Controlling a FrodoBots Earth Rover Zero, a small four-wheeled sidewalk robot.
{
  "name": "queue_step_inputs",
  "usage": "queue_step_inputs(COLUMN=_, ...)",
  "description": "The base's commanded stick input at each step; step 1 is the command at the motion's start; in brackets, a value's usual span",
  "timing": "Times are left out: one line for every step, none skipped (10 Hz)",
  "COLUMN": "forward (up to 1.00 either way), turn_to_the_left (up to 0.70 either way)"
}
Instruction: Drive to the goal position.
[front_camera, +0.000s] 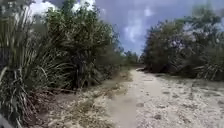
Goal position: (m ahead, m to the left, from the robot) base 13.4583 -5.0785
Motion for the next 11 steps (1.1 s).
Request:
queue_step_inputs(forward=0.70, turn_to_the_left=0.00)
queue_step_inputs(forward=0.70, turn_to_the_left=0.00)
queue_step_inputs(forward=0.70, turn_to_the_left=0.00)
queue_step_inputs(forward=0.70, turn_to_the_left=0.00)
queue_step_inputs(forward=0.70, turn_to_the_left=0.00)
queue_step_inputs(forward=0.70, turn_to_the_left=0.00)
queue_step_inputs(forward=0.70, turn_to_the_left=0.00)
queue_step_inputs(forward=0.70, turn_to_the_left=0.00)
queue_step_inputs(forward=0.67, turn_to_the_left=0.00)
queue_step_inputs(forward=0.52, turn_to_the_left=0.00)
queue_step_inputs(forward=0.51, turn_to_the_left=0.00)
